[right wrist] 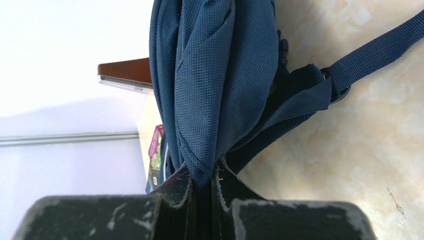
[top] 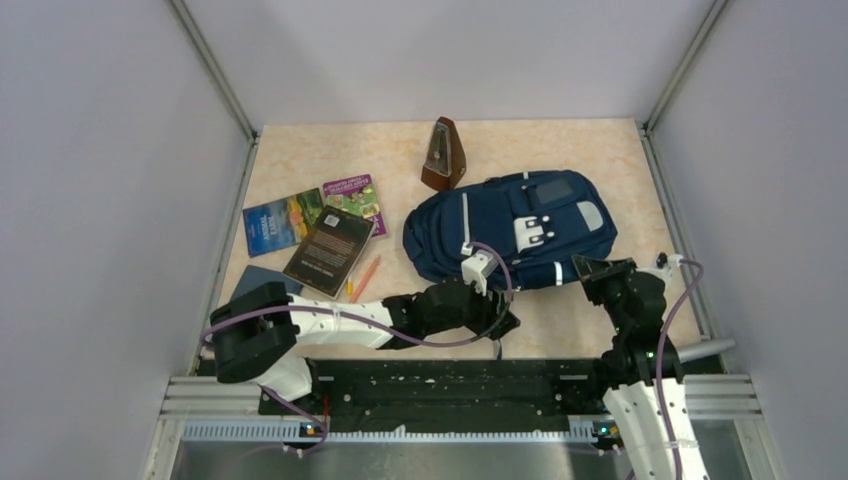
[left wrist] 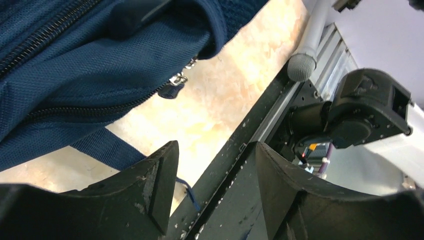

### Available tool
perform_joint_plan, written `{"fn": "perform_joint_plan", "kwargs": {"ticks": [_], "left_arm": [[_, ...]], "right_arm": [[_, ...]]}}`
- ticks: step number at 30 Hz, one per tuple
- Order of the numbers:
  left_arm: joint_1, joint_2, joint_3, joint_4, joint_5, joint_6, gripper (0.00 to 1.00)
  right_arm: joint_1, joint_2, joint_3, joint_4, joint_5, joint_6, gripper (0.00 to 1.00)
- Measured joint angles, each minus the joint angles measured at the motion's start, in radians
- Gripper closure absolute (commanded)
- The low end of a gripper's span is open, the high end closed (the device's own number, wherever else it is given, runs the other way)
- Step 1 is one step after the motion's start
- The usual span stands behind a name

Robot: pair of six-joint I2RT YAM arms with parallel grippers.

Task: Pack the student bag
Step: Unzip the student bag at the center of the board.

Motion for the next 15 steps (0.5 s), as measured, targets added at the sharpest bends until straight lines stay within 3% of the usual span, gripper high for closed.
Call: {"fn": "perform_joint_plan", "kwargs": {"ticks": [15], "left_arm": [[0.000,0.129,0.000,0.166,-0.185,-0.074,0.30]], "right_arm": [[0.000,-0.016,0.023,-0.002,0.015,0.031,1.00]]}}
